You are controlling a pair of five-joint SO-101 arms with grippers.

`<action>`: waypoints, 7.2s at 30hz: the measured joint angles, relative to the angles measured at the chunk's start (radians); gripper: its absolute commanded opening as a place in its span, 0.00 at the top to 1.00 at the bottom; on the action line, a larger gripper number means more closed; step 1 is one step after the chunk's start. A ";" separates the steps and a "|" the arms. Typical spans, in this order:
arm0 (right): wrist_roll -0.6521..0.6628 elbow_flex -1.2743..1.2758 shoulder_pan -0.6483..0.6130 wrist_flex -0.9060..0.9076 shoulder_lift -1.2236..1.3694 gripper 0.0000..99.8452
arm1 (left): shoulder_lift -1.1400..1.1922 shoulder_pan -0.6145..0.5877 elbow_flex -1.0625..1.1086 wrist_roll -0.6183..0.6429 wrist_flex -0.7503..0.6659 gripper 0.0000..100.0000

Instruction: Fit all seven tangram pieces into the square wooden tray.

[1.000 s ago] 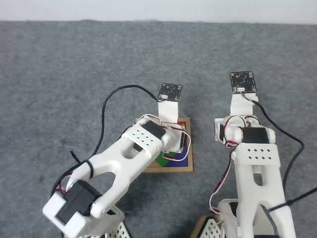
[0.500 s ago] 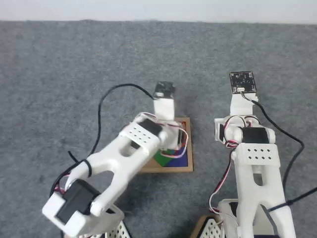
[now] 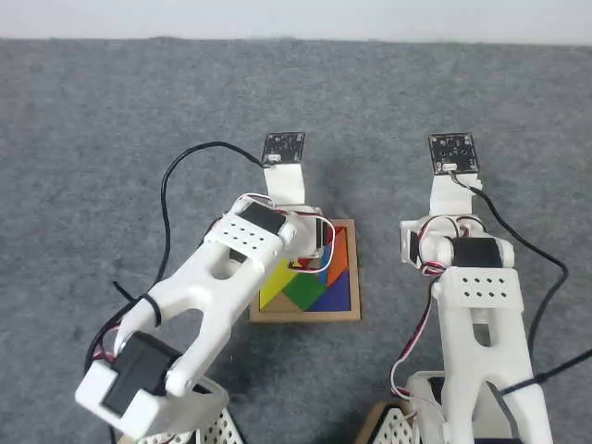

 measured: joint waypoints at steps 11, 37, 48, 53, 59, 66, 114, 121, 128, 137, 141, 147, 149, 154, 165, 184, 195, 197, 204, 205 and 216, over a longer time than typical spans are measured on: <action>0.002 0.000 0.000 0.000 0.000 0.99 | 0.000 0.135 -0.097 -0.192 0.041 0.99; 0.002 0.000 0.002 0.000 0.000 0.99 | 0.000 0.245 -0.044 -0.315 -0.026 0.99; 0.002 0.000 0.000 0.000 0.000 0.99 | 0.000 0.224 -0.044 -0.318 -0.026 0.99; 0.002 0.015 0.002 -0.014 0.000 0.99 | 0.000 0.224 -0.044 -0.318 -0.026 0.99; 0.002 0.017 0.000 -0.018 0.000 0.99 | 0.000 0.226 -0.044 -0.318 -0.026 0.99; 0.002 0.017 0.000 -0.018 0.000 0.99 | 0.000 0.218 -0.044 -0.318 -0.026 0.99; 0.002 0.043 0.000 -0.055 0.000 0.99 | -0.256 0.152 0.172 -0.318 -0.166 0.99; 0.002 0.043 0.000 -0.055 0.000 0.99 | -0.256 0.152 0.172 -0.318 -0.166 0.99; 0.002 0.043 0.000 -0.055 0.000 0.99 | -0.256 0.152 0.172 -0.318 -0.166 0.99; 0.002 0.055 0.000 -0.074 0.000 0.99 | -0.256 0.152 0.172 -0.318 -0.166 0.99; 0.002 0.055 0.000 -0.074 0.000 0.99 | -0.256 0.152 0.172 -0.318 -0.166 0.99; 0.002 0.055 0.000 -0.074 0.000 0.99 | -0.256 0.152 0.172 -0.318 -0.166 0.99; 0.002 0.055 0.000 -0.074 0.000 0.99 | -0.256 0.152 0.172 -0.318 -0.166 0.99; 0.002 0.055 0.000 -0.074 0.000 0.99 | -0.256 0.152 0.172 -0.318 -0.166 0.99; 0.002 0.055 0.000 -0.074 0.000 0.99 | -0.256 0.152 0.172 -0.318 -0.166 0.99; 0.002 0.055 0.000 -0.074 0.000 0.99 | -0.256 0.152 0.172 -0.318 -0.166 0.99; 0.002 0.055 0.000 -0.074 0.000 0.99 | -0.256 0.152 0.172 -0.318 -0.166 0.99; 0.002 0.055 0.000 -0.074 0.000 0.99 | -0.256 0.152 0.172 -0.318 -0.166 0.99; 0.002 0.055 0.000 -0.074 0.000 0.99 | -0.256 0.152 0.172 -0.316 -0.166 0.99; 0.002 0.055 0.000 -0.074 0.000 0.99 | -0.259 0.152 0.172 -0.316 -0.166 0.99; 0.002 0.055 0.000 -0.074 0.000 0.99 | -0.270 0.152 0.172 -0.316 -0.166 0.99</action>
